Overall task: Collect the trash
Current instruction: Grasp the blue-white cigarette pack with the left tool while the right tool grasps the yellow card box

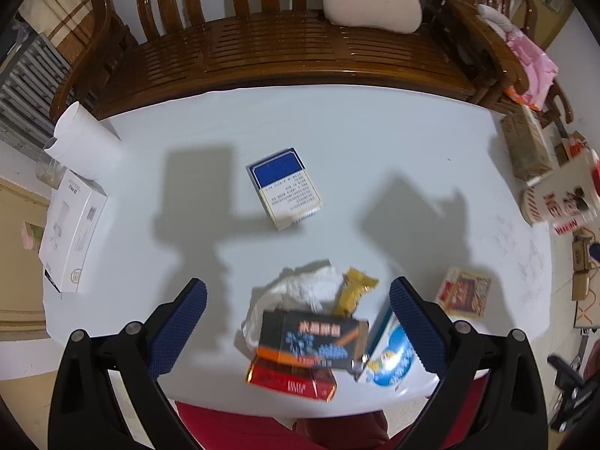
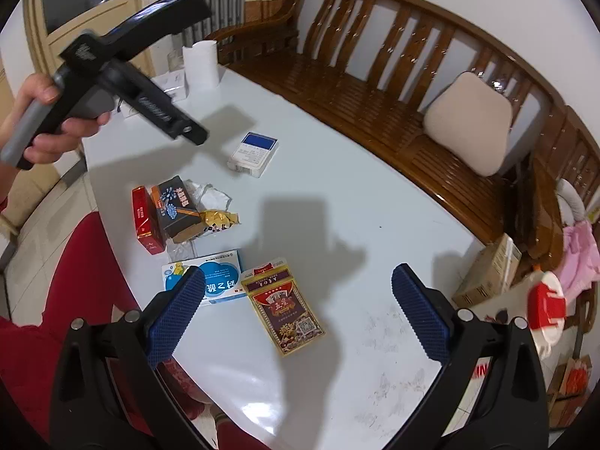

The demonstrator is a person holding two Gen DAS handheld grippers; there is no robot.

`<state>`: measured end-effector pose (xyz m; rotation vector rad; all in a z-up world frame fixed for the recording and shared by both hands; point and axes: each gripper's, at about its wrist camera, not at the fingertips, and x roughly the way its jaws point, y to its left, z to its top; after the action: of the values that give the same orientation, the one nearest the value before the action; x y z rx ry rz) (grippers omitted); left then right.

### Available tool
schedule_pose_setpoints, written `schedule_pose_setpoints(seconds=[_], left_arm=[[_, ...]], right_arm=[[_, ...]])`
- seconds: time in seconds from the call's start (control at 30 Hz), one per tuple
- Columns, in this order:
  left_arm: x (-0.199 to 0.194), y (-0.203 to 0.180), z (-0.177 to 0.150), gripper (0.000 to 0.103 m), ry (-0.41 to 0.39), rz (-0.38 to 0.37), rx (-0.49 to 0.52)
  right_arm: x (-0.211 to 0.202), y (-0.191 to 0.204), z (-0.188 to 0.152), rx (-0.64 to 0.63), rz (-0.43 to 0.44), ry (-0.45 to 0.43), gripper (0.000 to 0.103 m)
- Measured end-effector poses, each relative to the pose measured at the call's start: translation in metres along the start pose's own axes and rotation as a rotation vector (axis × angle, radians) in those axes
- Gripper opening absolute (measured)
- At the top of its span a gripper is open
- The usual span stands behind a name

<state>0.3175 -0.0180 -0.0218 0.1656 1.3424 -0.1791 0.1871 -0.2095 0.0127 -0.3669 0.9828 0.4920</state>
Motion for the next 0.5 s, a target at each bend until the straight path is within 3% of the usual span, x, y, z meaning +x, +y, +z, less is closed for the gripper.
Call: schedule_pose_setpoints(seconds=[0.37,0.5], left_arm=[[0.056,-0.006,0.044,0.096,0.085,0.029,-0.027],[0.077,-0.006,0.055,0.096,0.114,0.038,-0.041]], right_arm=[[0.057,0.001,-0.005,-0.138,0.052,0.181,0.098],[0.079,-0.002,-0.009,-0.119,0.096,0.228,0.098]])
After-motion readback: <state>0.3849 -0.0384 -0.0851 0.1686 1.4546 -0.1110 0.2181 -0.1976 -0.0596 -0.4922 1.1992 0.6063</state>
